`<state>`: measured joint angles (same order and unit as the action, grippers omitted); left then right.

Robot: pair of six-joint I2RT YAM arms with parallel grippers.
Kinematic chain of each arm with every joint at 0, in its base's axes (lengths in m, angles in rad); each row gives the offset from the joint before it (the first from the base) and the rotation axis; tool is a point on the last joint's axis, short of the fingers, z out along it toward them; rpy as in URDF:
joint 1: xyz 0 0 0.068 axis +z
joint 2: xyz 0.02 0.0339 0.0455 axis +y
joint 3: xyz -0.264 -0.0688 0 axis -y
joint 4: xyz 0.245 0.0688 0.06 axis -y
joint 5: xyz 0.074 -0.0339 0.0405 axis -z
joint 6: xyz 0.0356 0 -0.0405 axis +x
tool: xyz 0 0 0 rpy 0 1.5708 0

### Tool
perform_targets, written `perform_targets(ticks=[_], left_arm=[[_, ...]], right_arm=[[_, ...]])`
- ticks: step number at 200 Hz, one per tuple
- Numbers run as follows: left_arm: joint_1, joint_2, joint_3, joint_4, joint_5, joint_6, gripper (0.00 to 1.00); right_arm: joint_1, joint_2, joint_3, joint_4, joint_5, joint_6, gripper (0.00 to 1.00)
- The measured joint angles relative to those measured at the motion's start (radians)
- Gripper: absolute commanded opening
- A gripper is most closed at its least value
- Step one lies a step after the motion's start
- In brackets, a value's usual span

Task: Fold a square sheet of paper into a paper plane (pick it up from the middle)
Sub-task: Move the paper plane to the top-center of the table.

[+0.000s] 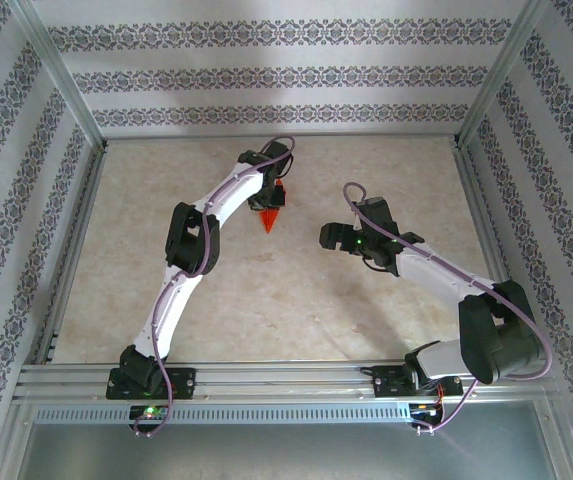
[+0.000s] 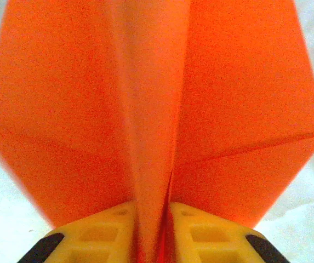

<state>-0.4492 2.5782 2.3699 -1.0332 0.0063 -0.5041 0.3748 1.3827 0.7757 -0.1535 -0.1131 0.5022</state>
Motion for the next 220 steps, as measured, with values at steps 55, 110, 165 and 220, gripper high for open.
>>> perform_targets(ticks=[55,110,165,220], left_arm=[[0.000,0.002,0.006,-0.003,0.001,0.000,0.25],[0.000,0.008,0.013,-0.003,0.000,0.000,0.28],[0.000,0.013,0.022,-0.004,0.000,0.000,0.29],[0.000,0.013,0.024,-0.004,0.001,-0.001,0.32]], right_arm=[[0.000,0.000,0.000,0.000,0.000,0.008,0.96],[0.000,0.000,0.000,0.000,-0.004,0.015,0.96],[0.000,0.000,0.000,0.000,-0.007,0.018,0.97],[0.000,0.000,0.000,0.000,-0.007,0.018,0.97]])
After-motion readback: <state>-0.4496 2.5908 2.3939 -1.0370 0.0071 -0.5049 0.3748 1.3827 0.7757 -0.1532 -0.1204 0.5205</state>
